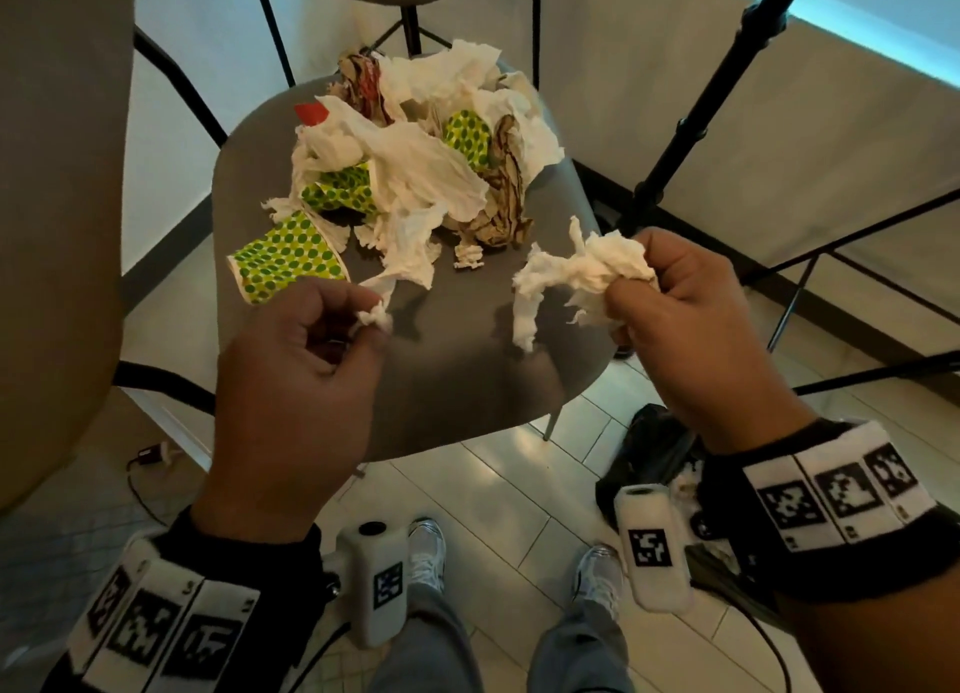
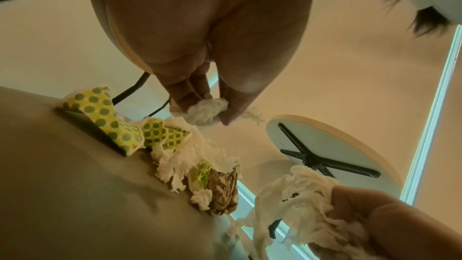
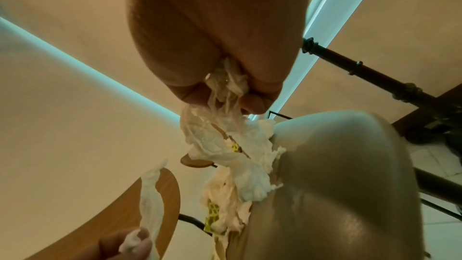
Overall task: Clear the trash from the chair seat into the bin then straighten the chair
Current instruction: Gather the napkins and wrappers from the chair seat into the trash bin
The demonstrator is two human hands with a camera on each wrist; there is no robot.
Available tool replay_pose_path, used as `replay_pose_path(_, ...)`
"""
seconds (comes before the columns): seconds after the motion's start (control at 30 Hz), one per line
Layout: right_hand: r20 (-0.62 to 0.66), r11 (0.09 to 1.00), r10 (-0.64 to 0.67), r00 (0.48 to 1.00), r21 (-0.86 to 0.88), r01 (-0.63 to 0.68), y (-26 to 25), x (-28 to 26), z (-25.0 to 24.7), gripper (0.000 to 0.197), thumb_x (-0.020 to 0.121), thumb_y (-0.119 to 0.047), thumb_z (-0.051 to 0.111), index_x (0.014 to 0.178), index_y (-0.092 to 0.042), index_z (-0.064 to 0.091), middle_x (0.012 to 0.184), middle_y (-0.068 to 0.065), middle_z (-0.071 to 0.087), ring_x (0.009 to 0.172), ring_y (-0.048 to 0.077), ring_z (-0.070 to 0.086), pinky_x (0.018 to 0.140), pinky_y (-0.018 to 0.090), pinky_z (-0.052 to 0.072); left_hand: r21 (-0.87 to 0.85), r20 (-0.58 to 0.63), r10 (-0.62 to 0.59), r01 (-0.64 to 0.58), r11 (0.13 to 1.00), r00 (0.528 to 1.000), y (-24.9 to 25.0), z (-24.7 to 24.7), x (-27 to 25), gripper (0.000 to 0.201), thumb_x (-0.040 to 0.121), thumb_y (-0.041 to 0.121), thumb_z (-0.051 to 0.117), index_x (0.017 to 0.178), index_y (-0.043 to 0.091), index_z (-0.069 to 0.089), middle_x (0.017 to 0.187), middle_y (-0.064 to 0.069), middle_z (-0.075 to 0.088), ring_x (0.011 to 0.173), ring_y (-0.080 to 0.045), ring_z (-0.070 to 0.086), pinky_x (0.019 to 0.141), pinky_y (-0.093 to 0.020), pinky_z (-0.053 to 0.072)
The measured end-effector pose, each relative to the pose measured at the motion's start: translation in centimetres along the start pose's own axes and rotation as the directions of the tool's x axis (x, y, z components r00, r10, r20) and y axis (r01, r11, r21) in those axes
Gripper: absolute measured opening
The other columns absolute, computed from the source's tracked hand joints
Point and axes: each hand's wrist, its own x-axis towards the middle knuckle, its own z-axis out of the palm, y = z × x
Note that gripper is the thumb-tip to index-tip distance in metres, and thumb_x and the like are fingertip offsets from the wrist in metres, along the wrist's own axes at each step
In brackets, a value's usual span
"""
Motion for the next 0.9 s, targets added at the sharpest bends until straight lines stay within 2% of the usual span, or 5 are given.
replay_pose_path(0.2, -0.104, 0.997, 0.032, 0.994, 0.073, -0.025, 0.8, -2.4, -4.3, 0.012, 0.083, -0.019, 0.058, 0.085, -0.025, 0.069, 0.083, 0.014, 0.066, 0.071, 0.024, 0.056, 0.063, 0.043, 0.046, -0.072, 0.031, 0.044, -0.041, 0.997, 0.999, 2.5, 2.3, -1.0, 0.009, 0.093, 0.027, 0.072, 0.1, 0.028, 0.067, 0.082, 0.008, 0.071, 0.072, -0.012, 0.07, 0.065, -0.028, 0.056)
replay_pose_path(0.33, -0.178, 0.986, 0.117, 0.977, 0.142, -0.092, 2.8, -5.5, -9.1, 0.017, 0.087, -0.019, 0.058, 0.098, -0.016, 0.07, 0.084, 0.008, 0.068, 0.071, 0.022, 0.057, 0.063, 0.036, 0.046, -0.084, 0.154, 0.095, -0.083, 0.993, 0.984, 5.2, 5.8, -1.5, 0.011, 0.092, 0.041, 0.067, 0.099, 0.033, 0.065, 0.071, 0.008, 0.07, 0.063, -0.011, 0.069, 0.054, -0.016, 0.052)
replay_pose_path(0.53, -0.325, 0.964, 0.231, 0.917, 0.207, -0.17, 9.6, -10.9, -17.2, 0.018, 0.094, -0.014, 0.06, 0.096, -0.027, 0.073, 0.089, 0.006, 0.072, 0.082, 0.031, 0.067, 0.075, 0.052, 0.057, -0.175, 0.372, 0.199, -0.141, 0.974, 0.907, 9.9, 15.5, -3.9, 0.007, 0.096, 0.034, 0.068, 0.096, 0.04, 0.064, 0.073, 0.01, 0.071, 0.061, -0.008, 0.067, 0.05, -0.012, 0.048)
replay_pose_path(0.7, -0.457, 0.913, 0.405, 0.792, 0.254, -0.32, 20.0, -16.6, -23.7, 0.015, 0.084, -0.012, 0.06, 0.085, -0.022, 0.071, 0.078, 0.006, 0.07, 0.069, 0.027, 0.065, 0.064, 0.041, 0.052, -0.174, 0.611, 0.27, -0.206, 0.963, 0.745, 11.1, 28.9, -7.6, 0.007, 0.094, 0.026, 0.072, 0.095, 0.03, 0.065, 0.079, 0.018, 0.068, 0.071, 0.002, 0.066, 0.062, -0.009, 0.05)
replay_pose_path(0.9, -0.445, 0.734, 0.679, 0.584, 0.387, -0.558, 35.0, -21.1, -27.2, 0.039, 0.068, -0.022, 0.061, 0.095, 0.005, 0.068, 0.079, 0.02, 0.067, 0.069, 0.031, 0.062, 0.064, 0.043, 0.049, -0.077, 0.847, 0.167, -0.194, 0.978, 0.505, 7.8, 45.5, -13.0, 0.008, 0.091, 0.021, 0.074, 0.093, 0.027, 0.069, 0.081, 0.005, 0.07, 0.072, -0.011, 0.065, 0.067, -0.022, 0.051)
